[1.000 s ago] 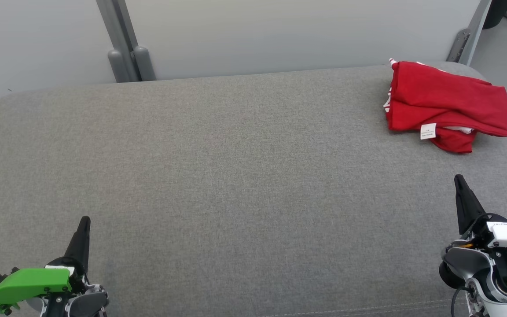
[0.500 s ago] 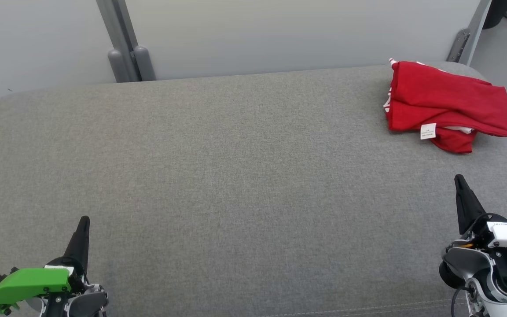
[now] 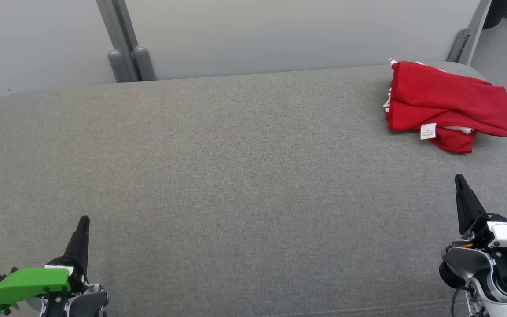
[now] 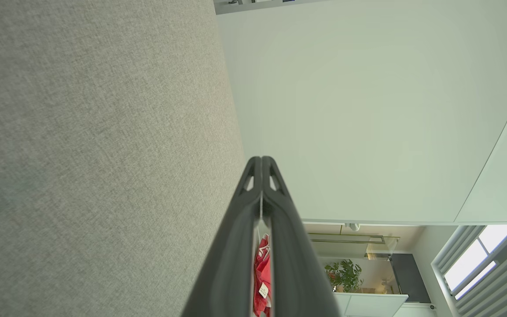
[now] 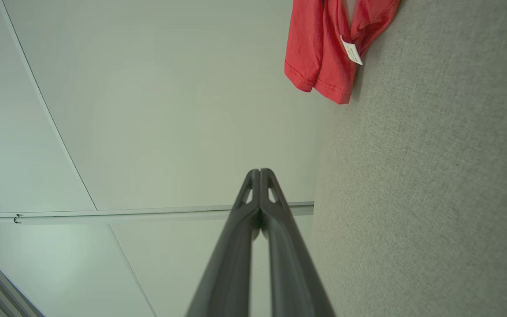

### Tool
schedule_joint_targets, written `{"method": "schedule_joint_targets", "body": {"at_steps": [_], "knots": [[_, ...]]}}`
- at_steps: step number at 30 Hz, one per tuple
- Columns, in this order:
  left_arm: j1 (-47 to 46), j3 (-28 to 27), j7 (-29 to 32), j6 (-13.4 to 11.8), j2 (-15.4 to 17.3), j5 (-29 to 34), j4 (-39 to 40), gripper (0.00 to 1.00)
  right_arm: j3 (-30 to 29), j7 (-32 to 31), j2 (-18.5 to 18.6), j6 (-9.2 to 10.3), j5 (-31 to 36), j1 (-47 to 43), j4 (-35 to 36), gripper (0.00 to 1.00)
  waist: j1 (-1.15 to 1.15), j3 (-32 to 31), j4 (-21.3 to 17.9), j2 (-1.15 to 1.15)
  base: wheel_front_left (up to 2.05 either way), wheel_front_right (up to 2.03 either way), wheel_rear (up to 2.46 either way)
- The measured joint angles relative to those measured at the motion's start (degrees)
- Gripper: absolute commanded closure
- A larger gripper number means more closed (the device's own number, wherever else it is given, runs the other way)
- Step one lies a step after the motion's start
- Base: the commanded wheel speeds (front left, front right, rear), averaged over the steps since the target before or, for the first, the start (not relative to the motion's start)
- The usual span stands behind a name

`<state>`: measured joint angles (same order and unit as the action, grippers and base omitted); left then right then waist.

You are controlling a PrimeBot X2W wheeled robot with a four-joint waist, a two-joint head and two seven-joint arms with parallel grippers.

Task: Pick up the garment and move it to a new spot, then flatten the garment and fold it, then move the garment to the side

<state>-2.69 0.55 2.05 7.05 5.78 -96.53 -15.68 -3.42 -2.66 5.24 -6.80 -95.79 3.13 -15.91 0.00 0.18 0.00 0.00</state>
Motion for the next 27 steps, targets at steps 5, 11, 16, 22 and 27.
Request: {"method": "schedule_joint_targets", "body": {"at_steps": [5,11,16,22,27], "knots": [[0.0,-0.1,0.0,0.0,-0.1,0.0,0.0,1.0,0.0,0.0,0.0,0.0,0.0,0.0,0.0,1.0,0.0,0.0,0.0,0.0,0.0,0.0,0.0],[0.0,-0.1,0.0,0.0,-0.1,0.0,0.0,1.0,-0.1,-0.2,0.0,0.0,0.0,0.0,0.1,1.0,0.0,0.0,0.0,0.0,0.0,0.0,0.0],[0.0,-0.1,0.2,0.0,-0.1,0.0,0.0,1.0,-0.1,-0.2,-0.1,0.0,0.0,0.0,0.1,1.0,0.0,0.0,0.0,0.0,0.0,0.0,0.0],[0.0,-0.2,0.3,0.0,-0.2,0.0,0.1,1.0,-0.2,-0.2,-0.2,0.0,0.1,0.0,0.1,1.0,0.0,0.0,0.0,0.0,0.0,0.0,0.0],[0.0,-0.2,0.3,0.0,-0.3,0.0,0.1,1.0,-0.2,-0.2,-0.2,0.0,0.1,0.0,0.1,1.0,0.0,0.0,0.0,0.0,0.0,0.0,0.0]]}}
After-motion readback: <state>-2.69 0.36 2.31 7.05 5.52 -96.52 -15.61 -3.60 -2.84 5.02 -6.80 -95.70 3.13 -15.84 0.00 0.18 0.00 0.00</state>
